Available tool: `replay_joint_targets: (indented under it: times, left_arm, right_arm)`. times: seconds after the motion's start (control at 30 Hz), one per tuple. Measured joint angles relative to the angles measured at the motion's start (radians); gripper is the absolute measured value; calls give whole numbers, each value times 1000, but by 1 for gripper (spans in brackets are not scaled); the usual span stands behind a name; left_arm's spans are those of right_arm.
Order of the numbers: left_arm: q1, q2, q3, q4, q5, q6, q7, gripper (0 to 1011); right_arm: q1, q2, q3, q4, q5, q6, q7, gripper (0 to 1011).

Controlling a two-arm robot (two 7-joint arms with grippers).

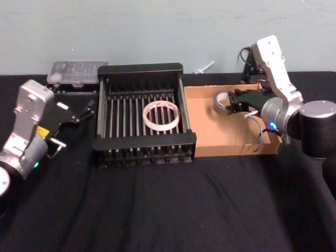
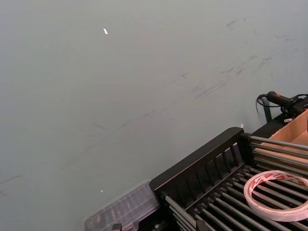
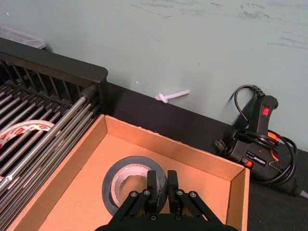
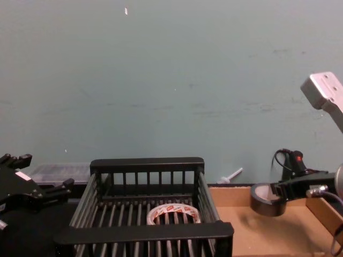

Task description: Pick up the white tape and place it into the black box , Pick up the silver tape and place it into the brown box.

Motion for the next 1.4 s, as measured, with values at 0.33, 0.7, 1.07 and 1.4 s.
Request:
replay_joint_targets:
  times: [0.33, 0.7, 1.07, 1.4]
  left_arm:
    - [0, 0, 0, 0, 0, 0, 0, 1001]
    - [0, 0, 0, 0, 0, 0, 0, 1001]
    - [0, 0, 0, 0, 0, 0, 0, 1001]
    - [0, 0, 0, 0, 0, 0, 0, 1001]
  right_arm:
    - [-2, 1, 1, -4, 3, 0, 0, 242]
    - [-3, 2, 2, -7, 5, 1, 0, 601]
    - [-3, 2, 2, -8, 6, 1, 0, 919]
    - [-3, 2, 2, -8, 6, 1, 0, 1002]
